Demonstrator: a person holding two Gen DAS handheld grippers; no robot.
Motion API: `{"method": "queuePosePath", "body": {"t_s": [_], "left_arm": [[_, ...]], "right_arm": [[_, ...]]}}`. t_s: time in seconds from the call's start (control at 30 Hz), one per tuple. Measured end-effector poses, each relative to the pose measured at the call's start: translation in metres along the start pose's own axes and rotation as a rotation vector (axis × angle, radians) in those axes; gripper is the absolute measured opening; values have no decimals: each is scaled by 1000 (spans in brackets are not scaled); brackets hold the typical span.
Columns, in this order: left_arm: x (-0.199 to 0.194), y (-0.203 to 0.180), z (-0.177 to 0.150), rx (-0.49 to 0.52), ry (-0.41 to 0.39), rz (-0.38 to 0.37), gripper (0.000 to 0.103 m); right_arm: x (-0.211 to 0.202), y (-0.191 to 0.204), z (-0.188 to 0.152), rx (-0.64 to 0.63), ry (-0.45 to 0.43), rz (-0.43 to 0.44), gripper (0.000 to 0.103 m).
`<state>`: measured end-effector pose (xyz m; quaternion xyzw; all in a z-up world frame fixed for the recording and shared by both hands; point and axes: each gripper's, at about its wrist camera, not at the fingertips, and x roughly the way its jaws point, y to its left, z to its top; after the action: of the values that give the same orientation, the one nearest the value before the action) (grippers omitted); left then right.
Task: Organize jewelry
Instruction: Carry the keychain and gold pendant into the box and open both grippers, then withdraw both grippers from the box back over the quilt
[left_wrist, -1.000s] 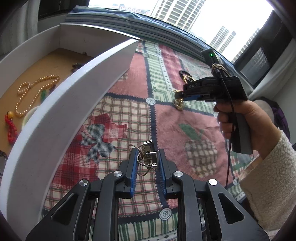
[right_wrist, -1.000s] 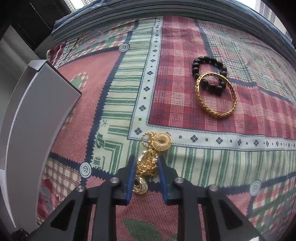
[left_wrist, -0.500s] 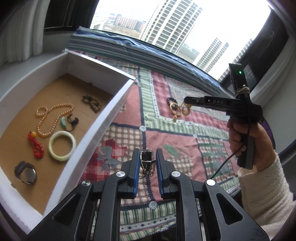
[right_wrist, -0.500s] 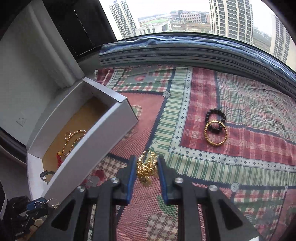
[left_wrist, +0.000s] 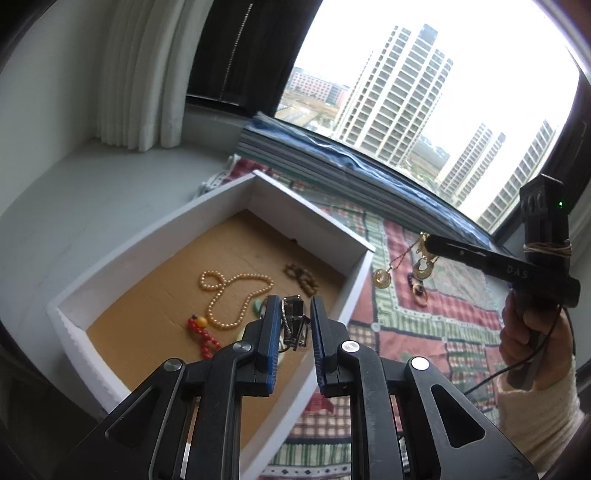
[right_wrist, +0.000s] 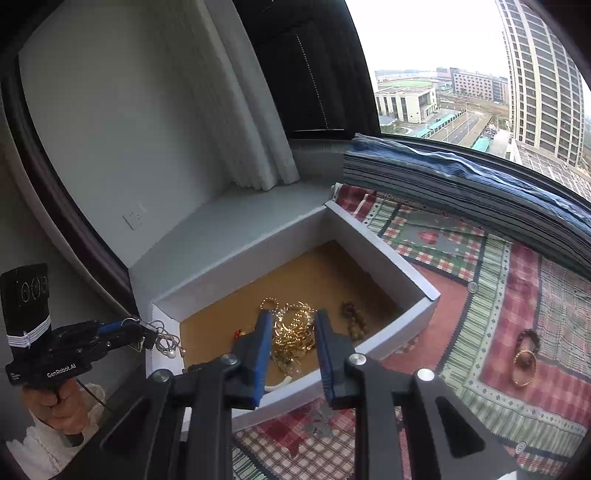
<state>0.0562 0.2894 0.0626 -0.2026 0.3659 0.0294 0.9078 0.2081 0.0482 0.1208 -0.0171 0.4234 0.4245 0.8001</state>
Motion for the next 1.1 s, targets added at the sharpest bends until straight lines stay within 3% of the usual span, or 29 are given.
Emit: {"method": "queuePosePath", "body": {"t_s": [0.2,0.47,0.5,0.53,0.57,0.6,0.63,0.73,0.87,1.1], "left_arm": [[52,63,-8,-99,91,71,15],[100,111,-28,-146,182,197,15],[99,113,-31,-143,183,222,19],[99,114,-32,-142,181,239,25],[94,116,-34,-145,173,248,41],[89,116,-35,-150,156,252,56],[82,115,-34,-149,130,255,61],[62,102,-30,-115,69,264,68],[37,66,-30,-59,-8,239,82],[35,-19,-59,70,-9,91,89]], "right_arm": [[81,11,-2,-20,122,12,23],[164,-19,-32,-5,300,-103,25],[168,-23,-35,6,309,-112,25],[170,-28,-36,23,316,-109,33],[168,-32,-37,45,310,-106,47],[163,-36,-36,64,287,-107,51],[154,-37,-34,74,259,-113,51],[121,-31,-27,65,175,-131,53],[77,-15,-31,3,71,-194,75],[36,-10,-102,-48,42,-251,75]]}}
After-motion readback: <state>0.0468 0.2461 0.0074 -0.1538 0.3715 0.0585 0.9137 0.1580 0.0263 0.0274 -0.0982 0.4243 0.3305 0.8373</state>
